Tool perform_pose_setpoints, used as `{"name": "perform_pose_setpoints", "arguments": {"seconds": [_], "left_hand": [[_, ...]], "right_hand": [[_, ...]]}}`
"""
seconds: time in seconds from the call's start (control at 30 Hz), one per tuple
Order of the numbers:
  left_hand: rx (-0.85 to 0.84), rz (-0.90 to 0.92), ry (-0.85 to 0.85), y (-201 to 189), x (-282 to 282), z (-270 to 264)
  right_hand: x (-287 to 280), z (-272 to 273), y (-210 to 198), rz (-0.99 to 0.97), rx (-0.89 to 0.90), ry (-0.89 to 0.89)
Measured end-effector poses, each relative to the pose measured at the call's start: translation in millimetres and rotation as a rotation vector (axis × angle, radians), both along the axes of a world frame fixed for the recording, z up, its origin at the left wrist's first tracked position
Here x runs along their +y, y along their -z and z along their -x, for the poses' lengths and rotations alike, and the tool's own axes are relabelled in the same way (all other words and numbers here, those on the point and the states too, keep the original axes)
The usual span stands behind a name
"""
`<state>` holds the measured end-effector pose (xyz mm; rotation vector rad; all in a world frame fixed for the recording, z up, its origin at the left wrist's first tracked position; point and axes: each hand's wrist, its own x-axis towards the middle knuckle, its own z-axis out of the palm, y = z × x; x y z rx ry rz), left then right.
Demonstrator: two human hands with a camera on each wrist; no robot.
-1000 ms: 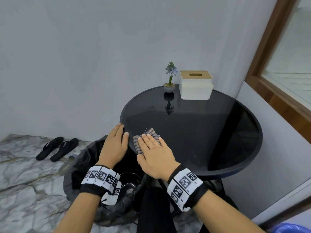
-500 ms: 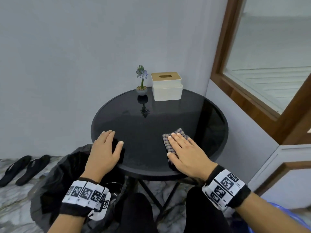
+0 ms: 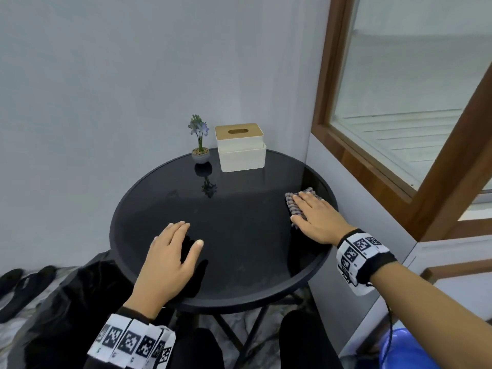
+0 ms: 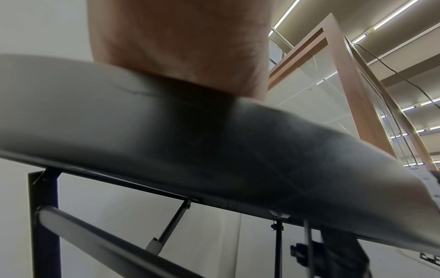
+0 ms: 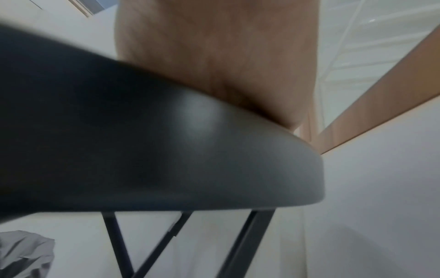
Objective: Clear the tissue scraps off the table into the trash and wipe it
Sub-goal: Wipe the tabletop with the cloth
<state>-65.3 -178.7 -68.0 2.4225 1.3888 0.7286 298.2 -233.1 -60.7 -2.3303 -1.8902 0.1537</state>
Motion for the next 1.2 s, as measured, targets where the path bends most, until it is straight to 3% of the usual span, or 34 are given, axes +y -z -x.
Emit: {"name": "perform_pose_setpoints", "arguments": {"seconds": [0.43, 0.7, 0.87, 1.2], "left_hand": [[0.021, 0.059, 0.021, -4.6, 0.2, -6.9], [0.031, 0.062, 0.018, -10.9, 4.9, -9.5], [0.036, 0.074, 0.018, -11.0, 7.2, -8.4], [0.039, 0.081, 0.011, -15.3, 16.1, -7.4]], "right_hand": [[33.2, -44.2, -2.5, 0.023, 0.009, -0.003], [39.2, -45.7, 0.7, -0.014, -0.003, -0.004], [35.4, -44.7, 1.0, -0.160, 0.030, 0.050], [31.4, -43.6, 3.6, -0.093, 0.055, 0.063]]}}
